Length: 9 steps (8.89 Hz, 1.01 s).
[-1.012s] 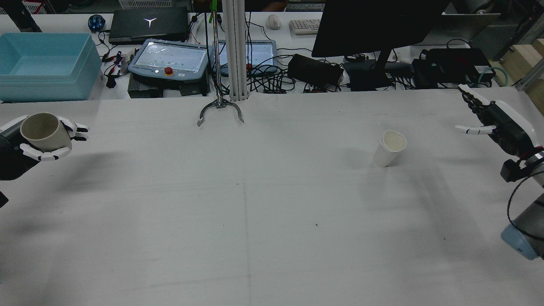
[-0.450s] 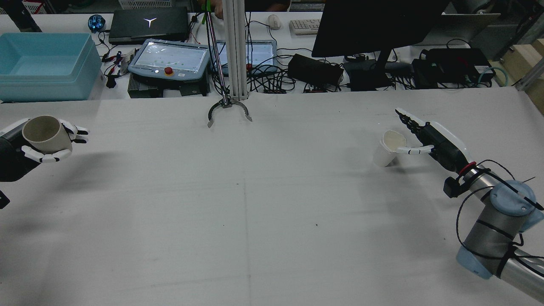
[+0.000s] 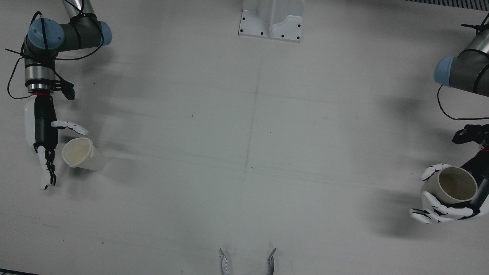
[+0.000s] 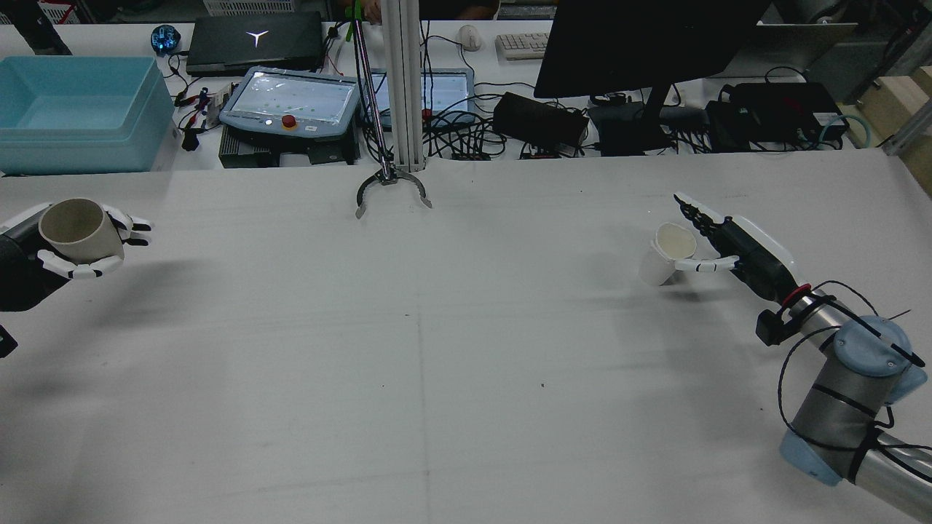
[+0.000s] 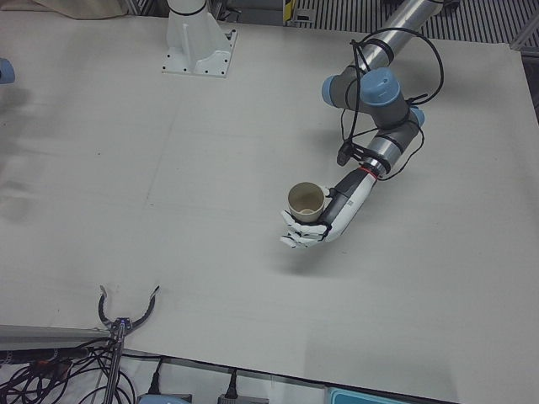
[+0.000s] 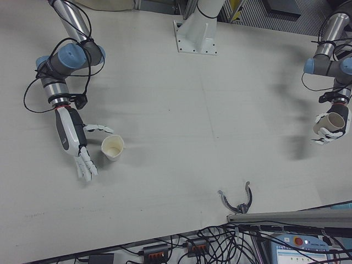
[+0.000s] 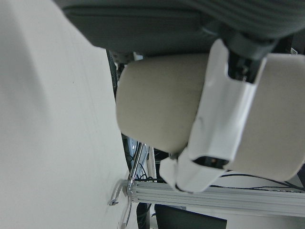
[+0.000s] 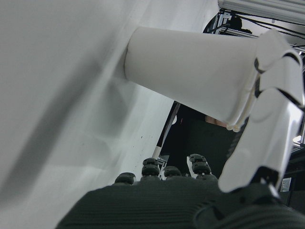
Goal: Pour water
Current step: 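Reach the right hand toward the other white paper cup, then adjust the right hand around the cup and close its fingers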
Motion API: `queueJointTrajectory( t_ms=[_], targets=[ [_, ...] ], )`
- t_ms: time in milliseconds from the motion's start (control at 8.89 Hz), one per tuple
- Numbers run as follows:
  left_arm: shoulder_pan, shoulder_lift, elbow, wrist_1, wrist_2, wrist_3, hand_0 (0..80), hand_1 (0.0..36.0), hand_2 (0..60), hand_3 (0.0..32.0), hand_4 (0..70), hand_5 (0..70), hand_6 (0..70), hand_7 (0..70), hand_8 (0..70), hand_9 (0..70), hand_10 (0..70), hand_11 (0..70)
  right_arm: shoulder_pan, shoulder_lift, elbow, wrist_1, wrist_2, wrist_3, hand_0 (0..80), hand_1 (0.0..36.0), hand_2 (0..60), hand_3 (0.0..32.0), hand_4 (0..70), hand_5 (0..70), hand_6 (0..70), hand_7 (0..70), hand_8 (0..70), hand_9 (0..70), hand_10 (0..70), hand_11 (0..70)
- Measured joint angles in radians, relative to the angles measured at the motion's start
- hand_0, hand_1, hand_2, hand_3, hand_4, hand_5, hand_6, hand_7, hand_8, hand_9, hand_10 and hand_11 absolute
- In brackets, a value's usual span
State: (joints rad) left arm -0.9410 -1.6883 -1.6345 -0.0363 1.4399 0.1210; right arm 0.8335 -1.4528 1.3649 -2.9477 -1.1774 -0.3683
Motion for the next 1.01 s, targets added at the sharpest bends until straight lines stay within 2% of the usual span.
queueJointTrajectory(
  t_ms=[225,450,562,675,899,1012],
  targets=[
    [-0.001,0.0,0.0,0.003,0.0,-0.001,80.0,36.0,60.0,0.0,70.0,70.0,52.4,65.5,25.6,30.8,20.4,32.7,0.0,0.0,0.035,0.012,0.014,0.047,49.3,20.4,21.7,0.0,0.0,7.5,9.3,0.4,4.4,2.7,0.0,0.0],
    [-0.002,0.001,0.001,0.004,0.0,-0.002,80.0,36.0,60.0,0.0,70.0,70.0,51.9,64.8,25.4,30.6,20.3,32.6,0.004,-0.007,0.058,0.01,0.031,0.051,48.5,19.4,19.8,0.0,0.0,7.2,7.6,0.0,3.9,2.5,0.0,0.0],
    [-0.002,0.002,0.002,0.004,-0.001,-0.002,80.0,36.0,60.0,0.0,70.0,70.0,51.7,64.5,25.3,30.3,20.2,32.6,0.009,-0.013,0.062,0.014,0.06,0.047,47.7,17.8,16.9,0.0,0.0,5.9,2.6,0.0,2.9,1.5,0.0,0.0],
    [-0.002,0.003,0.002,0.005,-0.001,-0.003,80.0,36.0,60.0,0.0,70.0,70.0,51.6,64.4,25.2,30.3,20.2,32.6,0.014,-0.028,0.068,0.025,0.124,0.044,47.7,18.2,16.9,0.0,0.0,5.2,0.0,0.0,3.1,1.8,0.0,0.0],
    [-0.002,0.009,-0.005,0.007,-0.001,-0.004,80.0,36.0,60.0,0.0,70.0,70.0,51.3,64.2,24.9,30.0,19.9,32.0,0.009,-0.057,0.059,0.048,0.23,0.016,47.3,18.1,18.0,0.0,0.0,5.4,0.0,0.0,3.2,2.3,0.0,0.0],
    [-0.002,0.012,-0.007,0.008,-0.002,-0.004,80.0,36.0,60.0,0.0,70.0,70.0,51.2,64.0,24.9,29.9,19.9,32.0,0.004,-0.061,0.053,0.054,0.255,0.002,47.3,17.9,17.8,0.0,0.0,5.4,0.0,0.0,3.5,2.5,0.0,0.0]
  ],
)
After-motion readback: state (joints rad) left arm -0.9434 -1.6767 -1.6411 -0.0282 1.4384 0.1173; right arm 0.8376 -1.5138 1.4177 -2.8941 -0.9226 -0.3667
